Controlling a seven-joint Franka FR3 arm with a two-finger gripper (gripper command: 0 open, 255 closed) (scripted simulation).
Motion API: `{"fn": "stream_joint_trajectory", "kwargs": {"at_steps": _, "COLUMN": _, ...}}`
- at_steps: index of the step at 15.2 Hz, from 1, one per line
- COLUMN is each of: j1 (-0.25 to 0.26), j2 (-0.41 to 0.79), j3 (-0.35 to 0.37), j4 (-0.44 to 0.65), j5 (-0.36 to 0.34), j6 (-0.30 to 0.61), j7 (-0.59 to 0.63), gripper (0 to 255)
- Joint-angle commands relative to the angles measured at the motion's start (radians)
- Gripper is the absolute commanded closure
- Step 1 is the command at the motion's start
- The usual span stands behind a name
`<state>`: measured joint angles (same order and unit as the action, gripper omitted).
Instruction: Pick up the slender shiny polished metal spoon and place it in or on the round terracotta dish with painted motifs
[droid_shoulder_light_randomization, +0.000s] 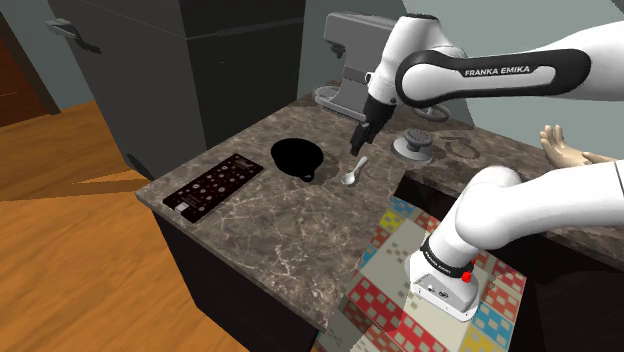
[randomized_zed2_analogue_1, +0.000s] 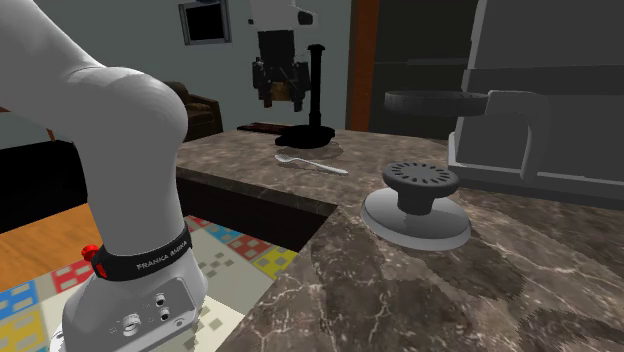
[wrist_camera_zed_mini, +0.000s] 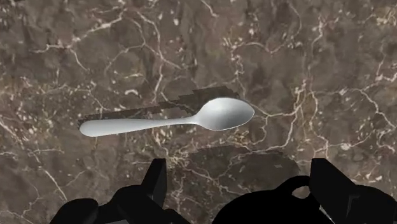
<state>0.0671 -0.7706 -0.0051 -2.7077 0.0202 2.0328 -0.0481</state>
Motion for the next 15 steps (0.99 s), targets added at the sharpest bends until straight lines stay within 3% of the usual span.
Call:
{"fn": "stream_joint_trajectory", "kwargs": {"at_steps": 1, "j1": 0.007, "j2": 0.019, "j3": 0.01, "j4": -0.061, "j5": -0.007, "j6": 0.103, "j7": -0.009, "gripper": 0}}
{"fn": "stream_joint_trajectory", "kwargs": {"at_steps": 6, "j1": 0.021, "j2": 0.134, "j3": 0.038, "j4": -0.166, "j5": -0.028, "j6": 0.364, "j7": -0.019, "gripper": 0}}
{"fn": "stream_joint_trajectory", "kwargs": {"at_steps": 15, "j1": 0.015, "j2": 0.253, "j3": 0.04, "j4": -0.201, "j5": -0.033, "j6": 0.517, "j7": -0.016, "gripper": 0}}
